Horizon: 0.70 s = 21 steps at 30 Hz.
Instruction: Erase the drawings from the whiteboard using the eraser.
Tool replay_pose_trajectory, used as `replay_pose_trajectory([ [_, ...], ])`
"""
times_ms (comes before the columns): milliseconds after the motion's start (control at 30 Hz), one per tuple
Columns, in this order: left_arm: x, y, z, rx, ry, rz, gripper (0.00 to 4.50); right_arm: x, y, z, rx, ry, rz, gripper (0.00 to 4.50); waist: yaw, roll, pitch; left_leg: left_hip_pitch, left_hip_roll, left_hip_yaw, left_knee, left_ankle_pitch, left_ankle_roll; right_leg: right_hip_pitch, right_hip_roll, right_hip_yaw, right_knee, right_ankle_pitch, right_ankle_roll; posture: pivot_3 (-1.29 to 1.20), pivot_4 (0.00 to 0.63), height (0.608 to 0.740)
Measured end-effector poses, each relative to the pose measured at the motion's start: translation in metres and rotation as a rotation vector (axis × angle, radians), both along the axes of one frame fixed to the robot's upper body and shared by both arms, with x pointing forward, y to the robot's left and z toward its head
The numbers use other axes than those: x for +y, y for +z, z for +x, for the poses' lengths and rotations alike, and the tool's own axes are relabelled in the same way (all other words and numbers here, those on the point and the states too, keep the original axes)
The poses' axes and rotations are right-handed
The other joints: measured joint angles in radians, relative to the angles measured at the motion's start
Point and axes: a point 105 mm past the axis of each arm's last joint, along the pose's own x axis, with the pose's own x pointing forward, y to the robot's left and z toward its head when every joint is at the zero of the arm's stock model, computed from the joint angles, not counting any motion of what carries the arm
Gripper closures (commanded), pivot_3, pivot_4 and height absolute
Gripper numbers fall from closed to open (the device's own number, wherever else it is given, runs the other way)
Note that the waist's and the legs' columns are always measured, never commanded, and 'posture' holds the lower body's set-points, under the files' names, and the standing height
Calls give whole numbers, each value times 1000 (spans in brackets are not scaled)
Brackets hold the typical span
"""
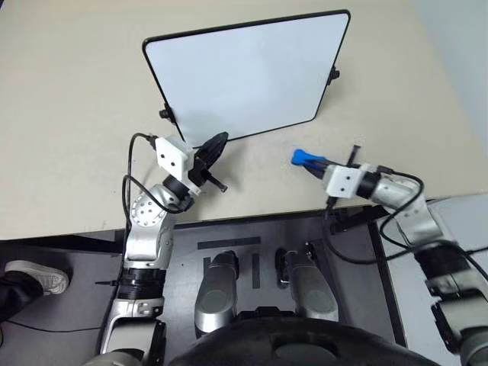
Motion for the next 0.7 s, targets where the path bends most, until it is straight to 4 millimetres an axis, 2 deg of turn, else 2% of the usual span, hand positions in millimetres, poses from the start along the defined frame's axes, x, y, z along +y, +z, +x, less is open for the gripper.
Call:
replay_pose_trajectory([
  [167, -4, 7, 3, -18, -30, 3, 4500, -4, 3, -6, 42, -46, 31, 1799, -3, 0, 0, 5, 0, 0, 1, 3, 2, 5, 0, 0, 0, 1, 1, 0, 150, 740],
  [267, -2, 7, 6, -15, -39, 9, 4500, 1, 8, -6, 32, -48, 46, 740, -3, 0, 0, 10, 0, 0, 1, 3, 2, 9, 1, 1, 0, -5, 11, 0, 150, 740],
  [433, -3, 13, 11, -28, -49, 19, 4500, 1, 32, -3, -43, -61, 114, 740, -2, 0, 0, 9, -1, 0, 1, 4, 2, 10, 1, 1, 1, -5, 10, 0, 150, 740],
  [500, -3, 13, 11, -25, -49, 22, 4500, -1, 42, -1, -61, -82, 160, 740, -1, 0, 0, 9, -1, 0, 0, 3, 2, 10, 1, 1, 1, -1, 4, 0, 150, 740],
  [700, 1, 6, 9, 5, -48, 36, 4500, -1, 44, 0, -61, -116, 201, 740, -1, 0, 0, 9, -1, -1, 0, 2, 3, 10, 1, 1, 0, -3, 3, 0, 150, 740],
])
